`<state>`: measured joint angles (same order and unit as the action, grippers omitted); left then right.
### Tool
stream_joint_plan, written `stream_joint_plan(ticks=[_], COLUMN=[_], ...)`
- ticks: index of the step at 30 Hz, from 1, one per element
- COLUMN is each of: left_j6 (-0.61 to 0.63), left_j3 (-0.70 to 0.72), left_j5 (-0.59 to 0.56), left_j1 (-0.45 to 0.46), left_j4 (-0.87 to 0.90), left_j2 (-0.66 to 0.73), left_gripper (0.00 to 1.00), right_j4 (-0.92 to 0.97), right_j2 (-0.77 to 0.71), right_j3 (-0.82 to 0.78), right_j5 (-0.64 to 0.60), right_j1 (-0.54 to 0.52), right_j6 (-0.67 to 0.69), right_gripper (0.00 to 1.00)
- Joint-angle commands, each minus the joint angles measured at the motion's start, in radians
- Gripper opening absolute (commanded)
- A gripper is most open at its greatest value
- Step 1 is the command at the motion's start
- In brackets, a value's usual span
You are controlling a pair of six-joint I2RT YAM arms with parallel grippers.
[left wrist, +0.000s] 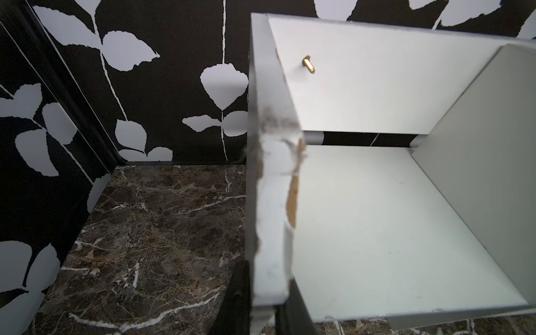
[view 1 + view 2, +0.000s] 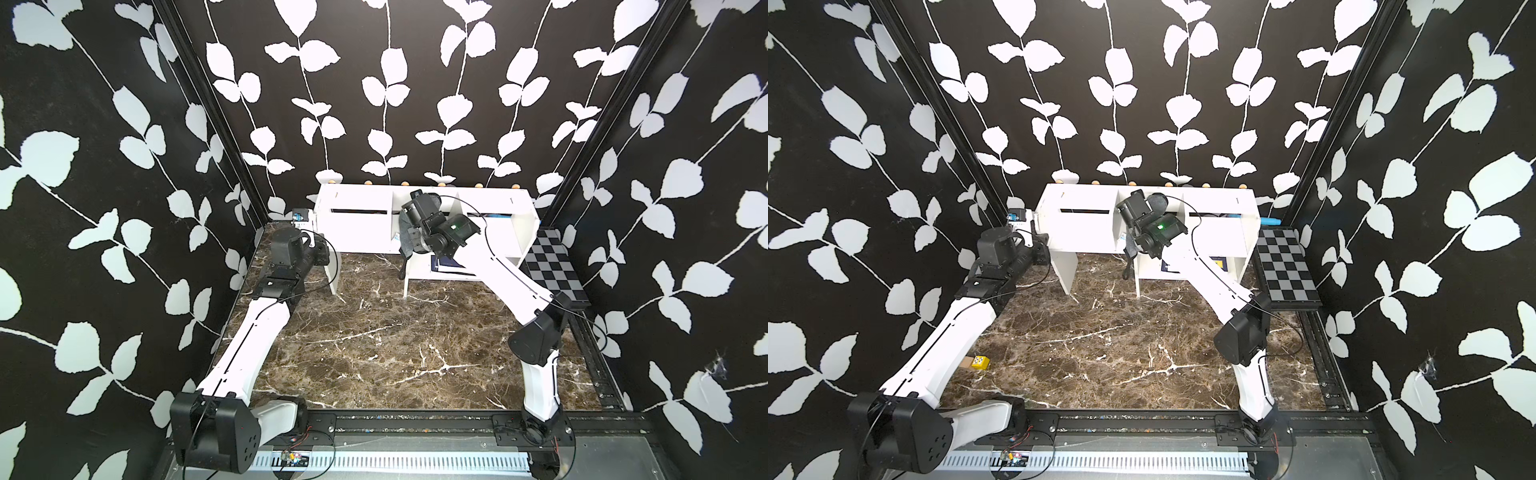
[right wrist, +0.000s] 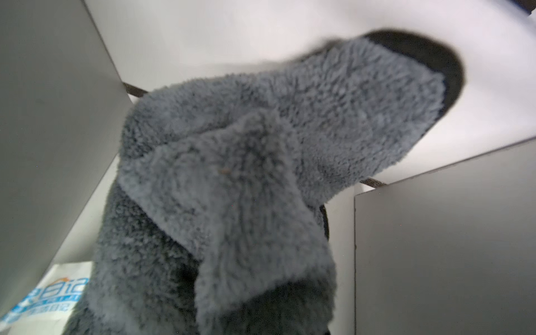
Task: Wipe the bookshelf clean with a cloth
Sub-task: Wipe the dust from the shelf, then place the cleaning item on the shelf.
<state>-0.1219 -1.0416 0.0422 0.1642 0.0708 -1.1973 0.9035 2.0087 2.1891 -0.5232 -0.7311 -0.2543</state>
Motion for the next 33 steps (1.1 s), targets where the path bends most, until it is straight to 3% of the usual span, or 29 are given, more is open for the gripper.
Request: stream_joint_plan(ticks=[1,8,14,18,24,33], left_j6=[-0.071,-0.074,-0.071,-0.067,-0.067,-0.067], left_j3=[-0.003,-0.006,-0.005,-0.002,-0.002,-0.003], left_j5=[0.114,0.117,0.114,0.11,0.111,0.11], left_j1=[0.03,0.03,0.03,0.03,0.031,0.03], left_j4=[-0.065,-0.063,-0.062,-0.061,-0.063,-0.063], left_j2=[0.059,0.051,0.048,0.053,0.051,0.05], left_gripper=[0.0,0.0,0.0,0.0,0.0,0.0], right_j4=[-0.022,-0.193,-0.329,-0.326,-0.231,-0.252], right_j2=[-0.077,-0.218,-0.221,-0.113,0.117,0.225], right_j3=[0.016,-0.052,0.006,0.177,0.481,0.441], right_j5=[-0.038,-0.066,-0.045,-0.063,-0.074,-0.046], right_j1=[-0.008,-0.07,-0.191,-0.268,-0.278,-0.279], right_j6=[0.005,0.038,0.154,0.216,0.226,0.216], right_gripper=[0.0,0.0,0.0,0.0,0.0,0.0])
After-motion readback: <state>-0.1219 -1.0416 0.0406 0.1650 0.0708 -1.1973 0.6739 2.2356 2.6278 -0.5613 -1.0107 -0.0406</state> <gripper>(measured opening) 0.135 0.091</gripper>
